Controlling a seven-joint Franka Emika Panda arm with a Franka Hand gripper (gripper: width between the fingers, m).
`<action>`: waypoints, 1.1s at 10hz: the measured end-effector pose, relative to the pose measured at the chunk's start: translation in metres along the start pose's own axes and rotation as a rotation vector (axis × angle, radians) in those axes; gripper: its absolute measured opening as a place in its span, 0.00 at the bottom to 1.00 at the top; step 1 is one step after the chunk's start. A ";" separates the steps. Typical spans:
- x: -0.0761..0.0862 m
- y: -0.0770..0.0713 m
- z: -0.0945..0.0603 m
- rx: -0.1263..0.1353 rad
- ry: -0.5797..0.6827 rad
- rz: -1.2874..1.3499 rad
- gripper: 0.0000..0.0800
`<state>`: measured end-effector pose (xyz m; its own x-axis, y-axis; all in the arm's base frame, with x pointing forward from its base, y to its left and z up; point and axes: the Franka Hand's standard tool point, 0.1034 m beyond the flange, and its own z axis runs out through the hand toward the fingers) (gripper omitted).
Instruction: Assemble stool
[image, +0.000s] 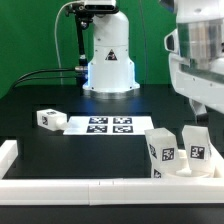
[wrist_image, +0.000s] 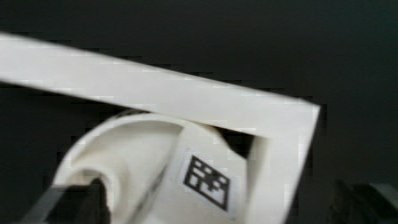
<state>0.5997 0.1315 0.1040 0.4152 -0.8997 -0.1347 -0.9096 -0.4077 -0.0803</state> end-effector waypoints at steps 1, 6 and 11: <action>-0.003 0.000 -0.010 -0.007 -0.013 -0.148 0.81; -0.001 0.000 -0.008 -0.033 -0.005 -0.643 0.81; -0.008 -0.001 -0.009 -0.072 -0.037 -1.212 0.81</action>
Offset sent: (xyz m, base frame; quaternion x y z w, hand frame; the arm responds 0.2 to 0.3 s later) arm 0.0000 0.0000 0.0000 0.0000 0.0000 -0.1938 0.9810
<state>0.5972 0.1376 0.1139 0.9964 0.0757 -0.0386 0.0706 -0.9904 -0.1187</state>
